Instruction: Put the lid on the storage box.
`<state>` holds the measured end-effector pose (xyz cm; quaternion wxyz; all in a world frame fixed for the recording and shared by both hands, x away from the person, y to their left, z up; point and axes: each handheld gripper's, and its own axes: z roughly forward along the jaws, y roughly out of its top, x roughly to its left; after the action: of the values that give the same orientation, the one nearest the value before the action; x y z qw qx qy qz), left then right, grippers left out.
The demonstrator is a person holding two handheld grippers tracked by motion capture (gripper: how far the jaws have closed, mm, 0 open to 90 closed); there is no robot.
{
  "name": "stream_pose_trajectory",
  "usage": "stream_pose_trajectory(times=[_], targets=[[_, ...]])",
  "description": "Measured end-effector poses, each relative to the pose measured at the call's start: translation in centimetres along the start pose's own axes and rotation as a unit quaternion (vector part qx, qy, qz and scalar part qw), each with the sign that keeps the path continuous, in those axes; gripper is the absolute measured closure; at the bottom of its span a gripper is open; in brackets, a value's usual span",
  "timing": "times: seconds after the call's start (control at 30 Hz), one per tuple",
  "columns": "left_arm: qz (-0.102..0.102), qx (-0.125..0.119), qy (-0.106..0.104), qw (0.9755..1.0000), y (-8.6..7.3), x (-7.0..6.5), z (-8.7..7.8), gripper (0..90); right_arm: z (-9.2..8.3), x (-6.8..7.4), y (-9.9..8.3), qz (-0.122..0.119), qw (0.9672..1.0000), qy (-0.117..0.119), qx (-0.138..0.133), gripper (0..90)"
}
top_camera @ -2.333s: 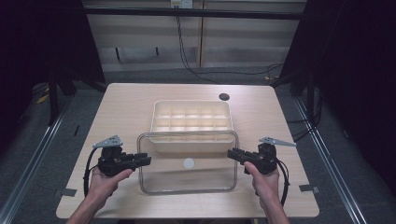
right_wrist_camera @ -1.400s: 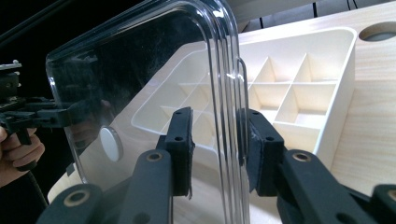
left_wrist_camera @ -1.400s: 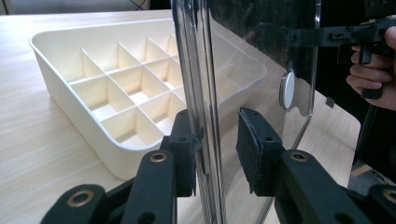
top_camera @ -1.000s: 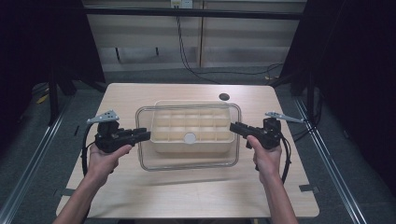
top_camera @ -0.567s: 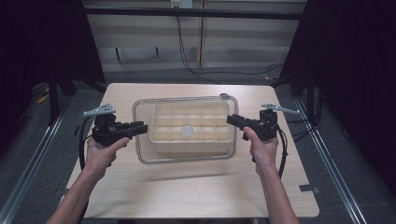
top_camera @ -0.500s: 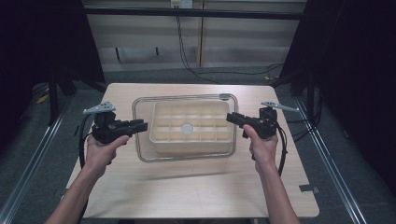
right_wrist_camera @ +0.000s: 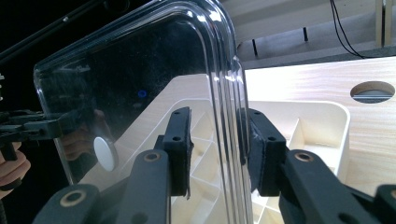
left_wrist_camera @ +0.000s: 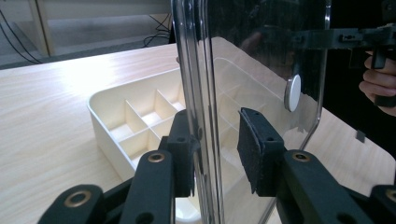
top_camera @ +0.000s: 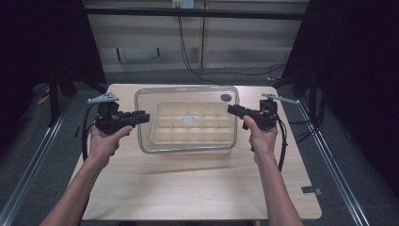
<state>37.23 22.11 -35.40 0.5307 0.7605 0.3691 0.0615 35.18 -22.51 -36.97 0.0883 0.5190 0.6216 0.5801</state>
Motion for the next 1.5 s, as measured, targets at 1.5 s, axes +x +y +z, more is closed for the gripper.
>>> stream_pose_trajectory(times=[1.5], targets=[[-0.04,0.02,0.019,0.9988,1.1,3.2,5.4,61.4,2.6,-3.6,0.9,0.038,0.9983,-0.038,0.022,66.2]])
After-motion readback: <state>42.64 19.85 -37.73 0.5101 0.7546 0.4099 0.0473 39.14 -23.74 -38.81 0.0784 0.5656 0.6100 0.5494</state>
